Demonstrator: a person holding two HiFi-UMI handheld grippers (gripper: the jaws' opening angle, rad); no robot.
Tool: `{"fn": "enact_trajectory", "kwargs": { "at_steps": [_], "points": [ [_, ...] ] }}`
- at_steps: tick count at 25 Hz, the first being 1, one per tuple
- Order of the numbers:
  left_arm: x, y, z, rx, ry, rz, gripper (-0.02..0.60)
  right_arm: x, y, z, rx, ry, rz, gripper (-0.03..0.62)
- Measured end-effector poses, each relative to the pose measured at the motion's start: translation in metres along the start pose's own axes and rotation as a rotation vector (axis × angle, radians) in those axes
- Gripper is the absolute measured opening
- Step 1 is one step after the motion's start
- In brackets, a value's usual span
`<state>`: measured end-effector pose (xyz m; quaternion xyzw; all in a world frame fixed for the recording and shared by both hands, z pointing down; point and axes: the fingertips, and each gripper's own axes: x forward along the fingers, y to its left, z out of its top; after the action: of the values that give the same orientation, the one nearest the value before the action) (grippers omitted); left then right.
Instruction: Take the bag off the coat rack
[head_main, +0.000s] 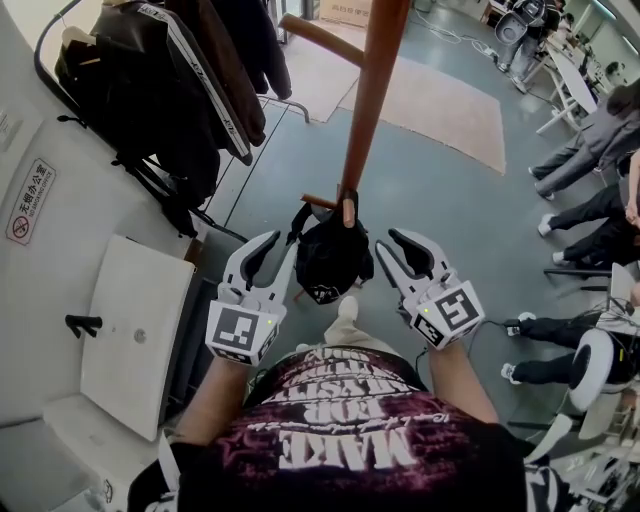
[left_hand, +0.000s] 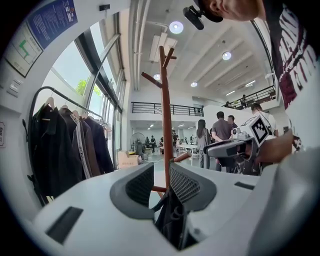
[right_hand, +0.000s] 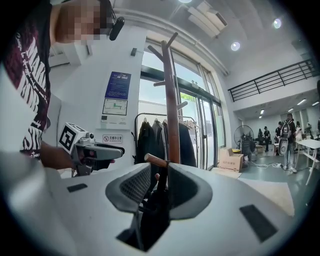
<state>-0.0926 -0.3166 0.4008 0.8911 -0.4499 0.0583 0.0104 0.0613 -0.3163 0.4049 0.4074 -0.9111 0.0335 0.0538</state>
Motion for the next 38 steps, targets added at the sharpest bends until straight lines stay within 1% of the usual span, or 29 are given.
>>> {"fn": "enact_trajectory", "kwargs": {
  "at_steps": [4,9,14,18,25,30,35,38],
  "points": [
    [0.012,0.002,-0.003,0.001,-0.009,0.005,0.091,0.007,-0.010,-0.007,0.005,0.022,0.009,0.117],
    [0.031,-0.004,-0.018,-0.030,0.024,-0.033,0.091,0.016,-0.020,-0.026,0.015,0.061,0.023,0.117],
    [0.049,-0.006,-0.031,-0.037,0.052,-0.060,0.091,0.028,-0.028,-0.042,0.024,0.098,0.041,0.120],
    [0.065,-0.014,-0.047,-0.019,0.097,-0.083,0.091,0.038,-0.033,-0.056,0.070,0.121,0.067,0.120],
    [0.091,-0.026,-0.065,-0.027,0.119,-0.126,0.091,0.054,-0.034,-0.072,0.120,0.143,0.111,0.123],
    [0.108,-0.030,-0.077,-0.025,0.143,-0.132,0.091,0.064,-0.038,-0.082,0.150,0.158,0.136,0.123],
    [0.121,-0.032,-0.089,-0.029,0.162,-0.137,0.091,0.075,-0.029,-0.095,0.140,0.188,0.178,0.126],
    [0.126,-0.035,-0.094,-0.011,0.179,-0.134,0.091,0.078,-0.028,-0.103,0.149,0.206,0.182,0.126]
  ]
}}
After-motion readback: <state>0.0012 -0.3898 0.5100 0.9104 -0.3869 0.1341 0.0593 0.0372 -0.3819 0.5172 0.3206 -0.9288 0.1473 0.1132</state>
